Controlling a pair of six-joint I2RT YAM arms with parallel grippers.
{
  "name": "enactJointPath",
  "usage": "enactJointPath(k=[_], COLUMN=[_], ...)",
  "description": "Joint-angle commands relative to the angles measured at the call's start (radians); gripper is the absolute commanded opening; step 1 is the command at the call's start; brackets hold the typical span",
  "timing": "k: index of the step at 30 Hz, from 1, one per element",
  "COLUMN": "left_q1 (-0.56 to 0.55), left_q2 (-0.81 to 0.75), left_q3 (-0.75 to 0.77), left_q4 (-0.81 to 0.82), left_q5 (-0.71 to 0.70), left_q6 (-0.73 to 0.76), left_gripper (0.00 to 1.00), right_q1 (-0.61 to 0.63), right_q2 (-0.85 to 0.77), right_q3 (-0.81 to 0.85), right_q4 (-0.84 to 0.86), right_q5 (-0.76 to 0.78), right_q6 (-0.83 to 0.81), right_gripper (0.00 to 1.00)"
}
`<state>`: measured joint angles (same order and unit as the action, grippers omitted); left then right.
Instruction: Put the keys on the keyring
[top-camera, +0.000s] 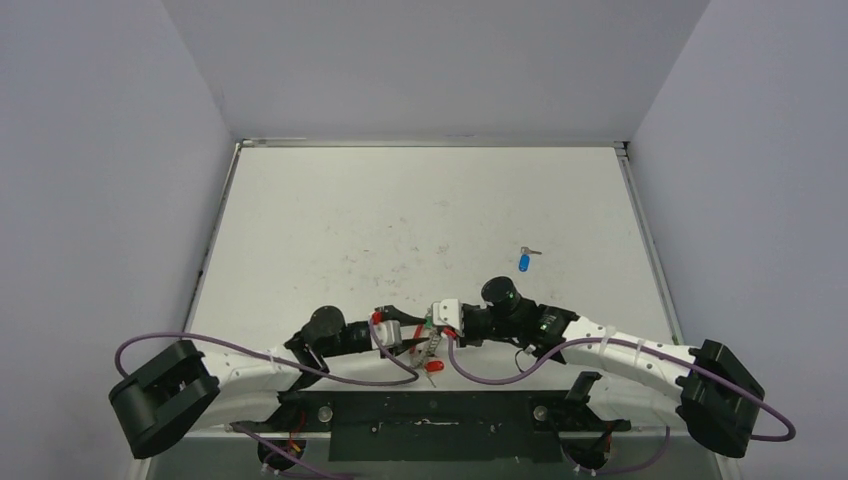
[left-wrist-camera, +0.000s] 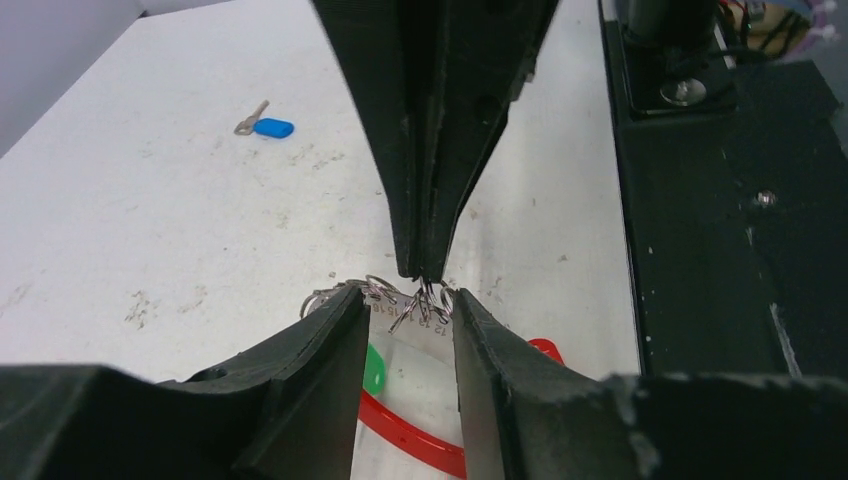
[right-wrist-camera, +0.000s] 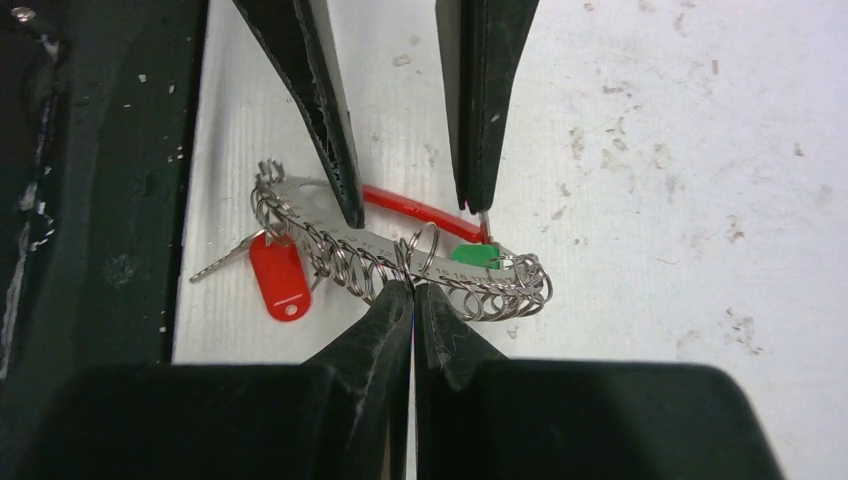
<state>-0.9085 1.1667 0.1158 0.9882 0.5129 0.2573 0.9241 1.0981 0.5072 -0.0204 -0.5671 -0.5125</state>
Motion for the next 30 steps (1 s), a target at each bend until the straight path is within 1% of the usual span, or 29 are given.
enactJointPath(k=[1, 4, 7, 8, 11, 12, 14, 18, 22, 24, 27, 30], left_q1=[-0.003, -0.002, -0.001, 0.000, 0.002, 0.003, 0.004, 0.006, 0.008, 0.009, 0.010, 0.010], left_q2=[-0.148, -0.241, -0.319, -0.353, -0.421, -0.440, -0.466, -0.478, -0.455, -0.435, -0.396, -0.355], left_q3=[0.041, 0.060, 0.062, 0.065, 0.090, 0.104, 0.133, 0.186, 0.241, 0.258, 0.272, 0.273], left_q4=[-0.193, -0.331, -0.412, -0.449, -0.564, -0.614, -0.698, -0.787, -0.823, -0.807, -0.744, -0.650], left_q5=[-0.182, -0.333, -0.473, -0.542, -0.679, -0.721, -0.786, -0.815, -0.813, -0.800, -0.759, -0.707], left_q6=[-0.186, -0.338, -0.462, -0.509, -0.641, -0.702, -0.790, -0.908, -0.997, -1.049, -1.117, -1.185], left_gripper=[0.36, 0.37, 0.38, 0.38, 0.36, 0.35, 0.34, 0.32, 0.29, 0.26, 0.24, 0.24], right_q1=[0.030, 0.056, 0.094, 0.108, 0.162, 0.186, 0.230, 0.296, 0.347, 0.361, 0.366, 0.367], right_q2=[-0.053, -0.062, -0.072, -0.076, -0.097, -0.105, -0.120, -0.126, -0.114, -0.108, -0.099, -0.099], right_q3=[-0.001, -0.002, -0.012, -0.018, -0.038, -0.048, -0.070, -0.090, -0.100, -0.105, -0.105, -0.110], right_q4=[0.120, 0.146, 0.181, 0.198, 0.249, 0.271, 0.331, 0.429, 0.514, 0.545, 0.565, 0.573], right_q5=[0.123, 0.240, 0.367, 0.420, 0.595, 0.675, 0.785, 0.949, 1.044, 1.052, 1.047, 1.027], right_q6=[0.031, 0.040, 0.007, -0.006, -0.057, -0.089, -0.139, -0.222, -0.306, -0.337, -0.341, -0.325], right_gripper=[0.00, 0.00, 0.00, 0.00, 0.00, 0.00, 0.00, 0.00, 0.00, 0.00, 0.00, 0.00])
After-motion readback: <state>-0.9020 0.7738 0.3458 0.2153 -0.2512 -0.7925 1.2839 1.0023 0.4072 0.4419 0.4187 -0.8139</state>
